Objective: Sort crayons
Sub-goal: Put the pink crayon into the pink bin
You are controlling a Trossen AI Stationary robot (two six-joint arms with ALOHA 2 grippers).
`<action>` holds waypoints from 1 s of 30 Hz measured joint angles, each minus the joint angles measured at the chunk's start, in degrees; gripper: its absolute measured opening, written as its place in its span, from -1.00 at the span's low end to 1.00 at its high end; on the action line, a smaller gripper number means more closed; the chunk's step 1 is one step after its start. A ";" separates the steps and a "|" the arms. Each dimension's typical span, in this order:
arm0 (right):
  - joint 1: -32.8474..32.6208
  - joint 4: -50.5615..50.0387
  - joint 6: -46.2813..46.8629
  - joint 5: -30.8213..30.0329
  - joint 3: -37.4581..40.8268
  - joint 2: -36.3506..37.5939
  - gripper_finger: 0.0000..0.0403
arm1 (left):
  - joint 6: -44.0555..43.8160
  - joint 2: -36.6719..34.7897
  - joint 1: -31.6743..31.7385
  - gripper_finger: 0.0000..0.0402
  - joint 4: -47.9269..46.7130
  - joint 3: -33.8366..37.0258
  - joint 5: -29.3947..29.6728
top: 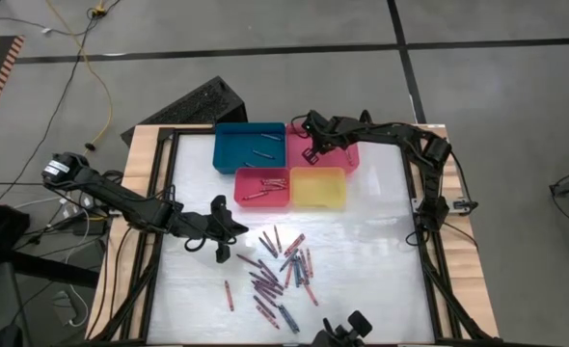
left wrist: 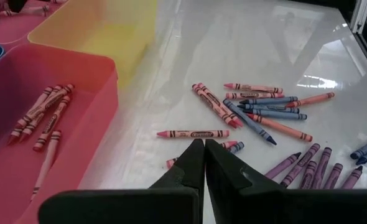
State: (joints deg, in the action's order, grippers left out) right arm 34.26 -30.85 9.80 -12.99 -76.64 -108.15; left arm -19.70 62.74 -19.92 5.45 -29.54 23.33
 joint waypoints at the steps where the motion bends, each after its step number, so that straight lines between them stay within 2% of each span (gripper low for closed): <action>1: 0.00 -0.05 -0.19 0.65 0.00 0.10 -0.79 | 0.00 0.00 0.00 -1.00 0.00 0.00 0.01; 10: -0.13 -1.45 -1.33 4.05 -0.64 0.21 -0.72 | -0.42 0.00 0.00 -1.00 0.00 0.00 -0.02; 17: -1.88 -13.04 -3.59 4.27 -10.41 0.29 -0.71 | -0.44 0.00 0.00 -1.00 0.00 0.00 0.00; 23: -7.43 -18.44 -5.54 8.45 -19.91 0.37 -0.71 | -0.46 0.00 0.00 -1.00 0.00 0.00 0.00; 27: -12.88 -18.27 -7.74 13.51 -23.20 0.34 -0.71 | -0.46 0.00 0.00 -1.00 0.00 0.00 0.00; 30: -17.91 -18.20 -9.22 14.20 -23.71 0.34 -0.71 | -0.53 0.00 0.00 -1.00 0.00 0.00 -0.02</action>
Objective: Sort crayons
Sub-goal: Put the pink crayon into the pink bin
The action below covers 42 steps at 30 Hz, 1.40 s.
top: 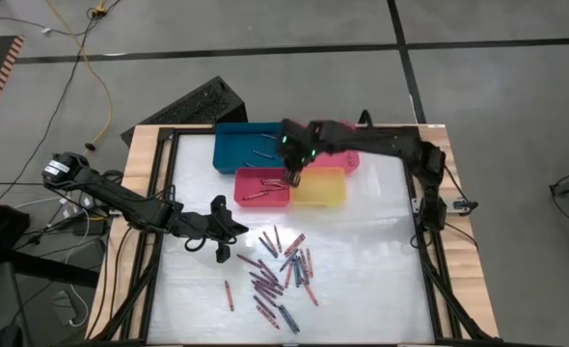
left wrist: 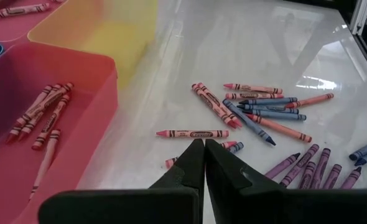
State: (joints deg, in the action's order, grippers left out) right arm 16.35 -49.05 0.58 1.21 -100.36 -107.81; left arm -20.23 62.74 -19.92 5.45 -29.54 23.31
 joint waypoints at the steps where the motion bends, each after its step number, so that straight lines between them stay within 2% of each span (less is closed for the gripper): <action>1: -1.74 -0.01 0.01 0.00 0.00 -0.04 -0.71 | -0.02 0.00 0.00 -1.00 0.00 0.00 -0.01; 6: -10.64 -0.18 2.84 -1.63 0.66 -0.07 -0.71 | -0.06 0.00 0.00 -1.00 0.00 0.00 -0.11; 15: -24.55 0.33 16.91 -7.84 1.31 -0.35 -0.71 | -0.59 0.00 0.00 -1.00 0.00 0.00 -0.15; 21: -29.98 1.18 24.91 -22.75 1.20 -1.12 -0.71 | -0.61 0.02 0.00 -1.00 0.02 0.02 -0.11; 26: -31.42 2.70 29.16 -27.67 1.27 -3.67 -0.71 | -1.09 0.02 -0.02 -1.00 0.02 0.02 -0.16; 31: -31.36 2.45 29.84 -28.00 1.27 -7.96 -0.71 | -1.51 0.02 -0.03 -1.00 -0.63 0.04 -0.38; 36: -30.77 1.72 30.44 -25.63 1.27 -10.86 -0.69 | -1.49 0.02 -0.04 -1.00 -0.78 0.04 -0.47; 42: -30.07 1.40 31.84 -21.69 1.32 -13.64 -0.52 | -1.49 0.02 -0.04 -1.00 -0.87 0.04 -0.31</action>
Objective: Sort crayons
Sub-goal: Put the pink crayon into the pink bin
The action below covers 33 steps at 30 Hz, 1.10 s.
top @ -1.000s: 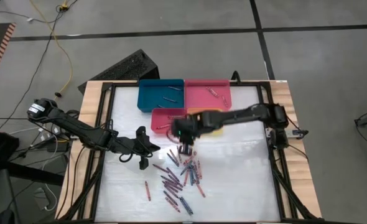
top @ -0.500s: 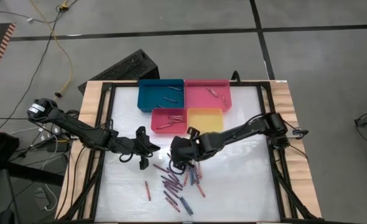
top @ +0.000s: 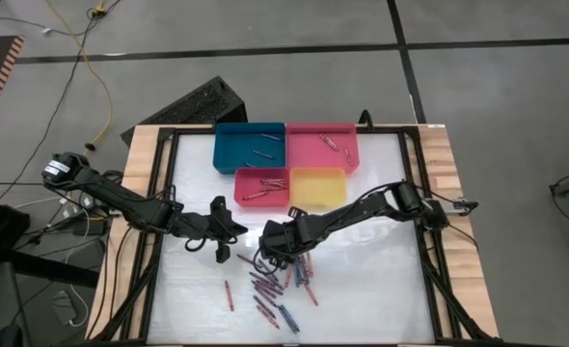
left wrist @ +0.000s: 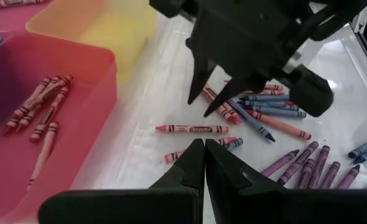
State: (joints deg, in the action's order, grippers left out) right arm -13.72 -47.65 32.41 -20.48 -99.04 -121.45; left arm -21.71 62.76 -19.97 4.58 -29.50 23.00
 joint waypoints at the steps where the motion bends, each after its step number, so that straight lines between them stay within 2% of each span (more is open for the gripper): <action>1: 0.01 -0.01 0.17 0.01 0.01 -0.08 -0.48 | 0.00 0.00 0.00 -1.00 0.00 0.00 0.00; 8: 0.33 2.64 1.78 0.59 -0.03 -1.58 -0.13 | 0.00 0.00 0.00 -1.00 -0.17 0.00 0.08; 13: 0.75 2.81 5.33 0.81 -0.03 -1.64 -0.01 | -0.05 0.13 0.00 -1.00 -0.17 0.00 0.24; 33: 1.45 4.67 9.25 1.10 -0.21 -5.38 -0.08 | -0.60 0.15 0.00 -1.00 -0.15 0.00 0.28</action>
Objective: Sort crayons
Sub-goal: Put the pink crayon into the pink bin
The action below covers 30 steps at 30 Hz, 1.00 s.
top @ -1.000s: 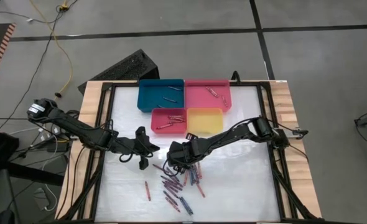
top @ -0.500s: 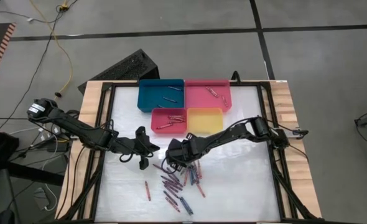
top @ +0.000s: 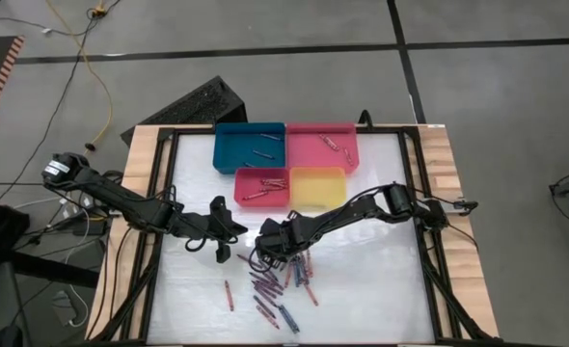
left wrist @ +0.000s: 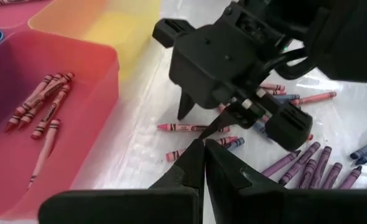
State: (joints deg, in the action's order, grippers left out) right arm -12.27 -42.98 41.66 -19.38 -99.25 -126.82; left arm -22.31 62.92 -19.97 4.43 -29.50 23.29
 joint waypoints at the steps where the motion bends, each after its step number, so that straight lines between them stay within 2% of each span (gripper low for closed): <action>1: 0.01 0.02 0.31 0.09 -0.01 0.00 -0.10 | -0.01 0.00 0.00 -1.00 0.07 0.00 -0.02; 16: 0.00 -0.04 0.48 0.59 0.05 -0.09 -0.75 | -0.43 0.00 0.00 -1.00 -0.07 0.00 -0.07; 24: 0.00 -0.17 -0.23 0.09 0.07 -0.11 -0.95 | -0.45 0.00 0.00 -1.00 -0.07 0.00 -0.09; 30: -0.02 -1.62 -2.78 0.10 -1.17 -0.30 -0.97 | -0.80 0.00 0.00 -1.00 -0.20 0.00 -0.11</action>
State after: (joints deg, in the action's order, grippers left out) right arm -12.29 -44.60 38.88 -19.28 -100.42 -127.13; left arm -23.12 62.92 -19.97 4.23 -29.50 23.18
